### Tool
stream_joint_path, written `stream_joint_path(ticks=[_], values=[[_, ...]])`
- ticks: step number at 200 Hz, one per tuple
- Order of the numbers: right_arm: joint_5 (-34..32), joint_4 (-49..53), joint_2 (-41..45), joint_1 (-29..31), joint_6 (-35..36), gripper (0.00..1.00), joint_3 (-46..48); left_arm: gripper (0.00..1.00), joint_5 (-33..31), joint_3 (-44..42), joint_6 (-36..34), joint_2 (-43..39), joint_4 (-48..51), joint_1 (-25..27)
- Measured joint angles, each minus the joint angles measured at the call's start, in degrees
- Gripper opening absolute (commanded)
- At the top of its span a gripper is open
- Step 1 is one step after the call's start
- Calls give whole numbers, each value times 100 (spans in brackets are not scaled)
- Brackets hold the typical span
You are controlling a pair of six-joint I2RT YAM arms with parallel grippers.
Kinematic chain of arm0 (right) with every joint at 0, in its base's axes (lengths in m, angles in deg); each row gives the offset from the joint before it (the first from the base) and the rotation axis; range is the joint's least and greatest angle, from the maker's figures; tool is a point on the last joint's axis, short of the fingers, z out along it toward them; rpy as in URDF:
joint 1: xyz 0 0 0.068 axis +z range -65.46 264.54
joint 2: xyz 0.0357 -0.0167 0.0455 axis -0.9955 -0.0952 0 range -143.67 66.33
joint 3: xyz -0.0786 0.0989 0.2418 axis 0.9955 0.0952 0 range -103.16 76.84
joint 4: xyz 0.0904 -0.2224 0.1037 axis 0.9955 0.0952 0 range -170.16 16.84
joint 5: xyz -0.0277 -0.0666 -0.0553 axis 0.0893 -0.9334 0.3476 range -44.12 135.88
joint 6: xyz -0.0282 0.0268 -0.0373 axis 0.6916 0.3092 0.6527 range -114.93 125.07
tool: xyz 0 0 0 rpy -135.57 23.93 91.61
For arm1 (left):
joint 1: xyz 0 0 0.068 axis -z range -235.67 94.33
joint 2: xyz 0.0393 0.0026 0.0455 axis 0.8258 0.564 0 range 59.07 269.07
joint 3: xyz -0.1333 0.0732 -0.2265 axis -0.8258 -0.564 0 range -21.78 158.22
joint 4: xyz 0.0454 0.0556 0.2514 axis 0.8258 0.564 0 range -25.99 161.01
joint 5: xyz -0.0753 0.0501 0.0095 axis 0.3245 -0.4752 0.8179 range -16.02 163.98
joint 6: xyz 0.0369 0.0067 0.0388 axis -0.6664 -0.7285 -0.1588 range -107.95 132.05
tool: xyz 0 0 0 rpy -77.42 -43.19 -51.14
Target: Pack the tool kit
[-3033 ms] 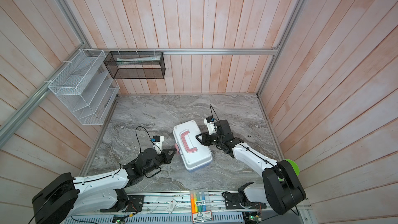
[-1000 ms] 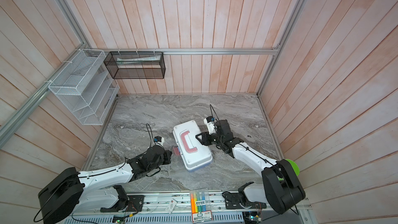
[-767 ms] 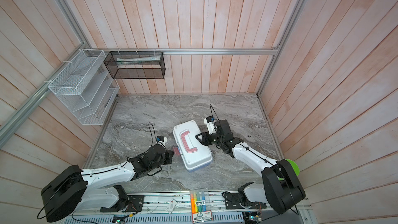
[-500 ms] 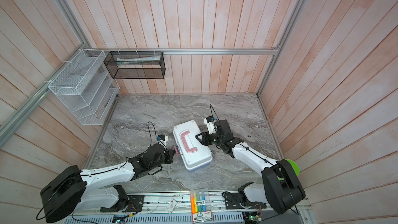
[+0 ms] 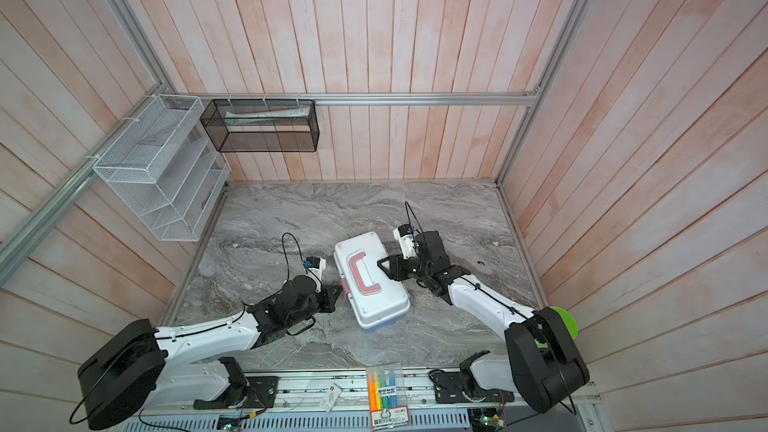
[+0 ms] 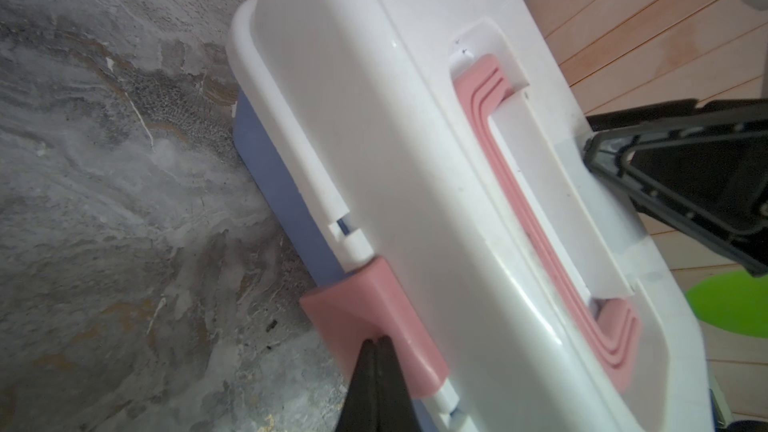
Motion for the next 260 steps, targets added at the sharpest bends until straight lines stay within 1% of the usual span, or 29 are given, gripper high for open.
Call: stream_joint_path(ticks=[79,104,138,164,184,233,260], values=[[-4,-48,17,0,-2,50,37,0,13,96,0,-2,4,9],[-7,-44,28,0,-2,50,37,0,-81,96,0,-68,221,7],[-7,-44,28,0,0,50,37,0,-326,94,20,-363,656,-4],[-9,-44,28,0,-2,50,37,0,-374,-2,31,-431,693,-4],[-9,-46,28,0,-2,50,37,0,-330,-42,7,-291,660,-4],[-20,-39,28,2,0,50,37,0,-72,122,-258,417,531,-9],[-22,-39,28,2,0,50,37,0,-26,262,-393,535,511,-11]])
